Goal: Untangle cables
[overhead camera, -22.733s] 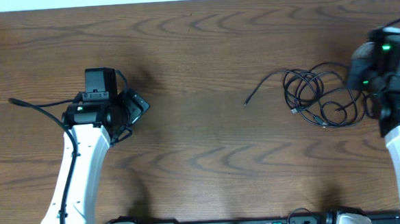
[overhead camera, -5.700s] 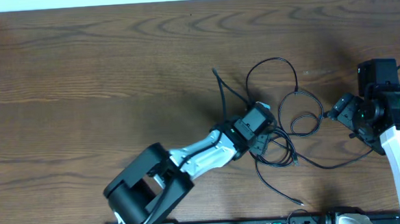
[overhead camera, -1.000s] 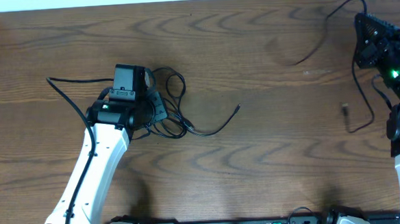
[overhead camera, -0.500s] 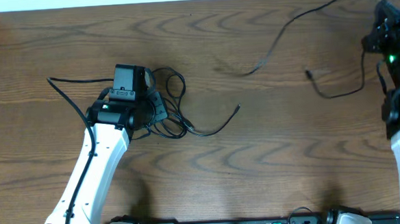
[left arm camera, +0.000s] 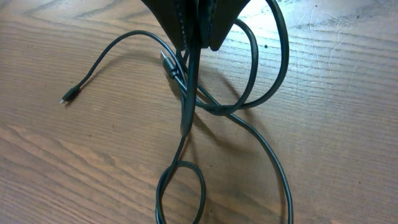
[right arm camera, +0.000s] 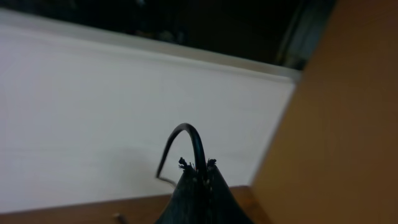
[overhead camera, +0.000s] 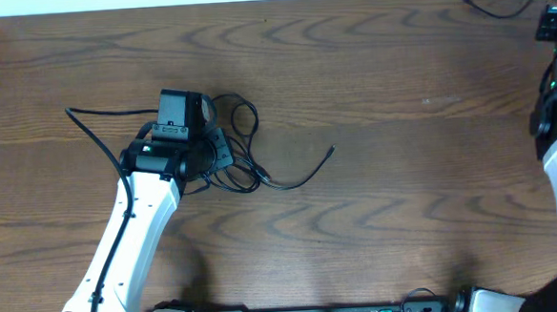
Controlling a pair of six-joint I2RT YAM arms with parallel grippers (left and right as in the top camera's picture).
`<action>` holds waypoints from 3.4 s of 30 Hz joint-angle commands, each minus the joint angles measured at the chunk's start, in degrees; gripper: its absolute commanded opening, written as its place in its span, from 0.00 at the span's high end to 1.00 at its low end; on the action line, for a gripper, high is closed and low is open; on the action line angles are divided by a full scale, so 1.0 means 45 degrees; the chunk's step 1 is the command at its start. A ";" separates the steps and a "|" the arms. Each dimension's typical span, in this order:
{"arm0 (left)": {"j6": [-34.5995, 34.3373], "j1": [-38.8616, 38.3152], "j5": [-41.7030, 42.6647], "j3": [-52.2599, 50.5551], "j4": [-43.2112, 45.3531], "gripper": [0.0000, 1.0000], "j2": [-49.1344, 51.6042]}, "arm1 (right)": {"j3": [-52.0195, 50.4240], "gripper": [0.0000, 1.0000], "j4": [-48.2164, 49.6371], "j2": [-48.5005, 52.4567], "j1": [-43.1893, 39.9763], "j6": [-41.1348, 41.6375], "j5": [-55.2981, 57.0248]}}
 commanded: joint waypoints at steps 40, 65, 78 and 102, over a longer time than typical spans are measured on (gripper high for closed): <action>-0.0019 0.0029 0.0102 -0.0015 0.0282 0.92 0.0010 | 0.2283 0.99 -0.0112 0.3429 0.0175 0.7067 -1.1827; -0.0019 0.0029 0.0107 -0.0015 0.0282 0.92 0.0015 | 0.2278 0.99 -0.8947 0.1365 0.0097 -0.0204 -0.6339; -0.0010 0.0029 -0.0325 -0.0015 0.0282 0.92 0.0015 | 0.2268 0.99 -1.1069 0.1452 0.2633 -0.1525 -1.3007; -0.0005 0.0029 -0.0325 -0.0015 0.0233 0.91 0.0015 | 0.2259 0.31 -1.2658 0.3376 0.7038 0.1792 -0.4051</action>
